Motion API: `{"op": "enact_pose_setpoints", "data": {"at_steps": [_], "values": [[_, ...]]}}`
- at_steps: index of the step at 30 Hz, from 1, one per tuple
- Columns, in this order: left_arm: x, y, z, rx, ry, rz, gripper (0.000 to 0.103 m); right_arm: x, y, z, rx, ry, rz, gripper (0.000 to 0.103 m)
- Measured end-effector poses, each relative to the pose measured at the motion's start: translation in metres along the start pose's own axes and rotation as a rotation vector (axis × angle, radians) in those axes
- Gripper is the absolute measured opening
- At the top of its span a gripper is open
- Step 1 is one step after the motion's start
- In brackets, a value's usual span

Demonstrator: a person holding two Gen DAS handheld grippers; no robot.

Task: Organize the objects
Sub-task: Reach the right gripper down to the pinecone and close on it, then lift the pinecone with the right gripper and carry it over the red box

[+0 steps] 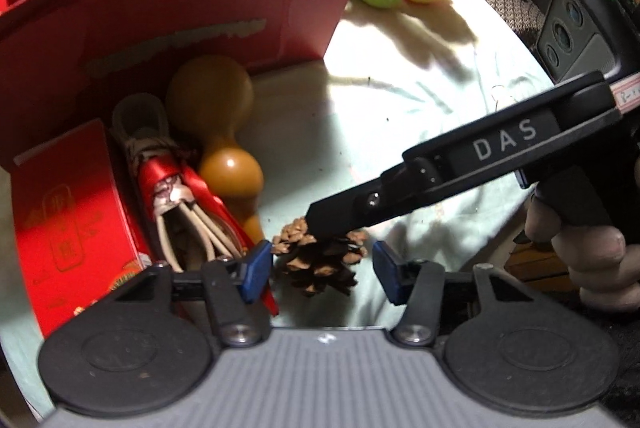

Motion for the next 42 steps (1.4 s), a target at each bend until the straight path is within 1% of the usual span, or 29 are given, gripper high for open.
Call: {"op": "enact_pose_setpoints", "data": {"at_steps": [3, 7, 10, 14, 17, 19, 20, 22, 23, 25, 28, 30, 32, 34, 36, 38, 40, 42], "values": [[0.0, 0.004, -0.001, 0.025, -0.013, -0.02, 0.051, 0.002, 0.001, 0.0, -0.005, -0.003, -0.016, 0.056], [-0.001, 0.006, 0.0, 0.03, -0.015, -0.027, 0.051, 0.003, 0.003, -0.001, -0.015, 0.001, -0.026, 0.054], [-0.001, 0.006, 0.001, 0.029, -0.012, -0.028, 0.051, 0.003, 0.003, -0.002, -0.027, 0.008, -0.029, 0.046], [-0.002, 0.006, 0.001, 0.028, -0.007, -0.026, 0.052, 0.001, 0.001, -0.003, -0.025, 0.005, -0.024, 0.045], [-0.004, 0.004, 0.002, 0.027, 0.0, -0.005, 0.052, -0.001, -0.001, -0.004, -0.033, 0.008, -0.005, 0.045], [-0.005, 0.004, 0.003, 0.022, 0.007, 0.004, 0.052, -0.003, -0.002, -0.005, -0.022, -0.012, 0.01, 0.044], [-0.006, 0.004, 0.003, 0.014, 0.011, 0.007, 0.051, -0.004, -0.003, -0.006, -0.01, -0.021, 0.021, 0.039], [-0.008, 0.005, 0.003, 0.007, 0.015, 0.01, 0.051, -0.007, -0.006, -0.005, 0.011, -0.035, 0.037, 0.033], [-0.009, 0.003, 0.003, 0.011, 0.013, 0.014, 0.051, -0.009, -0.007, -0.004, 0.009, -0.032, 0.042, 0.033], [-0.011, 0.001, 0.004, 0.016, 0.014, 0.022, 0.051, -0.011, -0.008, -0.003, -0.006, -0.017, 0.048, 0.033], [-0.012, 0.002, 0.002, 0.003, 0.026, 0.021, 0.051, -0.012, -0.009, 0.0, -0.011, 0.0, 0.06, 0.033], [-0.012, 0.003, 0.001, 0.027, 0.021, 0.014, 0.051, -0.011, -0.011, 0.0, -0.013, -0.006, 0.055, 0.038], [-0.013, 0.003, -0.001, 0.037, 0.012, 0.019, 0.051, -0.01, -0.011, 0.0, 0.0, -0.018, 0.053, 0.049], [-0.013, 0.003, -0.002, 0.046, 0.009, 0.013, 0.054, -0.008, -0.009, 0.001, 0.007, -0.027, 0.036, 0.05], [-0.013, 0.003, -0.001, 0.057, 0.007, 0.011, 0.056, -0.006, -0.006, 0.0, -0.006, -0.019, 0.017, 0.051], [-0.013, 0.003, -0.001, 0.059, 0.009, 0.01, 0.056, -0.004, -0.002, 0.0, -0.027, -0.01, 0.003, 0.05], [-0.014, 0.005, 0.0, 0.051, 0.013, 0.011, 0.052, -0.004, 0.001, 0.0, -0.022, -0.007, -0.007, 0.05], [-0.015, 0.006, 0.001, 0.044, 0.021, 0.014, 0.052, -0.004, 0.002, 0.0, -0.023, -0.002, -0.012, 0.051]]}}
Point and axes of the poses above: each gripper's, at about its wrist camera, not at the fingertips, and y roughly the way its jaws point, z to its right, x to its underside, the point moved 10 cm from there along y, roughly the way its jaws point, and after that the axes turned 9 degrees about -y, right-handed, at the moved point
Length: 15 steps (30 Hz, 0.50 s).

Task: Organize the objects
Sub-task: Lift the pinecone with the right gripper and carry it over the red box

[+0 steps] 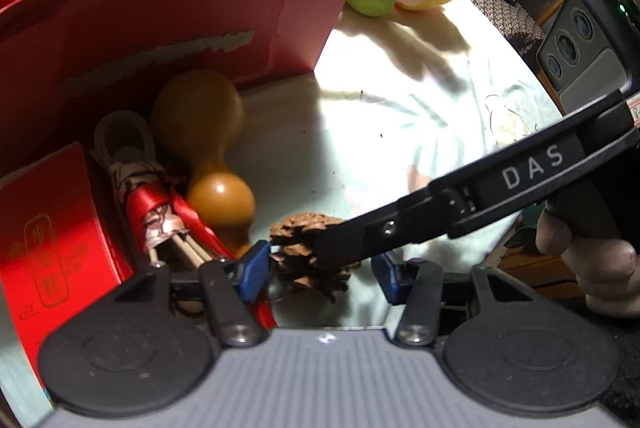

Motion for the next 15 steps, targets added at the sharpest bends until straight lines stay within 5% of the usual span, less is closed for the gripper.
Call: {"op": "enact_pose_setpoints", "data": {"at_steps": [8, 15], "values": [[-0.004, -0.005, 0.0, -0.02, 0.02, 0.019, 0.049, -0.003, -0.006, -0.004, 0.01, -0.019, 0.011, 0.049], [-0.033, -0.054, 0.012, -0.018, 0.08, 0.148, 0.049, -0.025, -0.038, -0.041, -0.002, -0.117, 0.106, 0.049]]}}
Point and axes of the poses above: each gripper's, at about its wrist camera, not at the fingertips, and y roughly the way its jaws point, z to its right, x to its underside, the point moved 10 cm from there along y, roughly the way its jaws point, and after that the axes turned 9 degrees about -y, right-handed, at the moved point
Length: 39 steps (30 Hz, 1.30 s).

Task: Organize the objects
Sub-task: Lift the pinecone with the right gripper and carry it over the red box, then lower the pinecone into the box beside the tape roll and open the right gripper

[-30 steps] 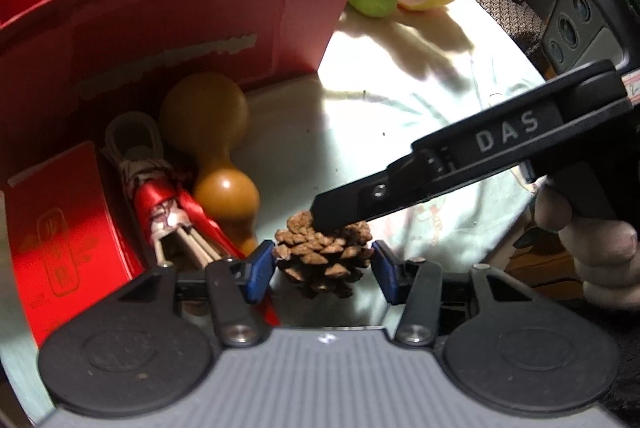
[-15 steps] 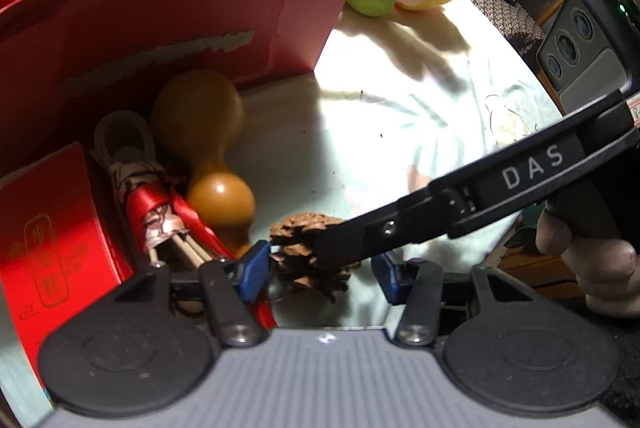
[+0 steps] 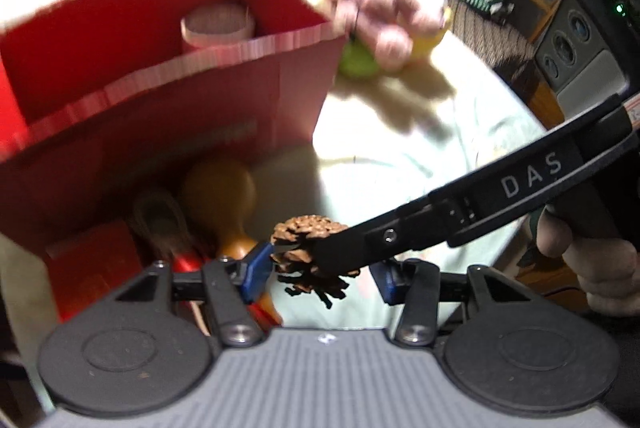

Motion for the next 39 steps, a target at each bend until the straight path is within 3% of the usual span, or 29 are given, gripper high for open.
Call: {"op": "enact_pose_setpoints", "data": {"at_steps": [8, 11, 15, 25, 31, 39], "values": [[-0.074, -0.048, -0.001, 0.014, 0.047, 0.192, 0.049, -0.071, -0.038, -0.043, 0.033, -0.184, 0.152, 0.049], [-0.101, -0.05, -0.009, 0.03, 0.017, 0.247, 0.049, -0.1, -0.04, -0.048, 0.076, -0.243, 0.193, 0.049], [-0.126, -0.032, -0.023, 0.078, -0.07, 0.262, 0.049, -0.129, -0.031, -0.04, 0.15, -0.291, 0.196, 0.05], [-0.134, 0.029, -0.046, 0.154, -0.244, 0.166, 0.049, -0.155, 0.002, -0.003, 0.308, -0.348, 0.058, 0.05], [-0.134, 0.052, -0.053, 0.169, -0.274, 0.107, 0.049, -0.156, 0.017, 0.008, 0.355, -0.356, -0.023, 0.051], [-0.132, 0.068, -0.057, 0.183, -0.3, 0.057, 0.049, -0.158, 0.023, 0.006, 0.398, -0.392, -0.068, 0.05]]}}
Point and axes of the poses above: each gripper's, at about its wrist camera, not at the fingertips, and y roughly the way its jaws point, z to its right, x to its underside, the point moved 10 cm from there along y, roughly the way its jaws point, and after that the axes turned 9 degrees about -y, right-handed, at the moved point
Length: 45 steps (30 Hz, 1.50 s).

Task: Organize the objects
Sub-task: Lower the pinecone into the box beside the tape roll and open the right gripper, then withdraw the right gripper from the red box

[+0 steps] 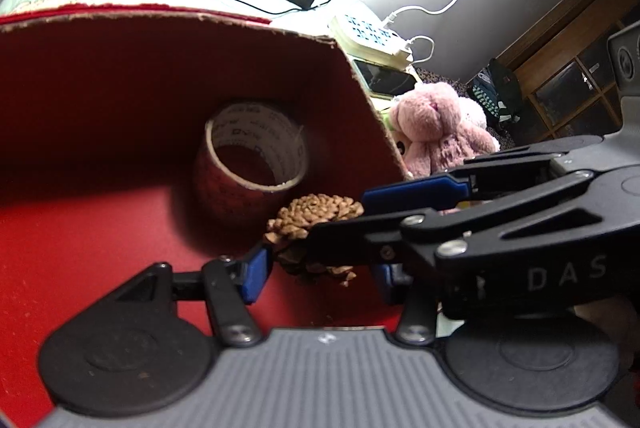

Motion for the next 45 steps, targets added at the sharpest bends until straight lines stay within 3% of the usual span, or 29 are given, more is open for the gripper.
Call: {"op": "enact_pose_setpoints", "data": {"at_steps": [8, 16, 23, 31, 45], "values": [[0.001, 0.002, 0.0, -0.011, 0.015, -0.005, 0.049, 0.0, 0.0, 0.0, 0.015, 0.02, 0.015, 0.051], [-0.001, -0.004, -0.008, -0.059, 0.031, 0.014, 0.049, -0.003, -0.006, 0.009, 0.019, 0.101, 0.096, 0.05], [0.0, -0.015, -0.015, -0.188, 0.068, 0.041, 0.051, -0.001, -0.008, 0.009, 0.043, 0.131, 0.16, 0.05], [-0.001, -0.027, -0.021, -0.339, 0.095, 0.09, 0.064, 0.003, -0.009, 0.007, 0.072, 0.137, 0.207, 0.05], [0.003, -0.052, -0.032, -0.517, 0.061, 0.153, 0.065, 0.016, -0.021, 0.004, 0.122, 0.189, 0.25, 0.049]]}}
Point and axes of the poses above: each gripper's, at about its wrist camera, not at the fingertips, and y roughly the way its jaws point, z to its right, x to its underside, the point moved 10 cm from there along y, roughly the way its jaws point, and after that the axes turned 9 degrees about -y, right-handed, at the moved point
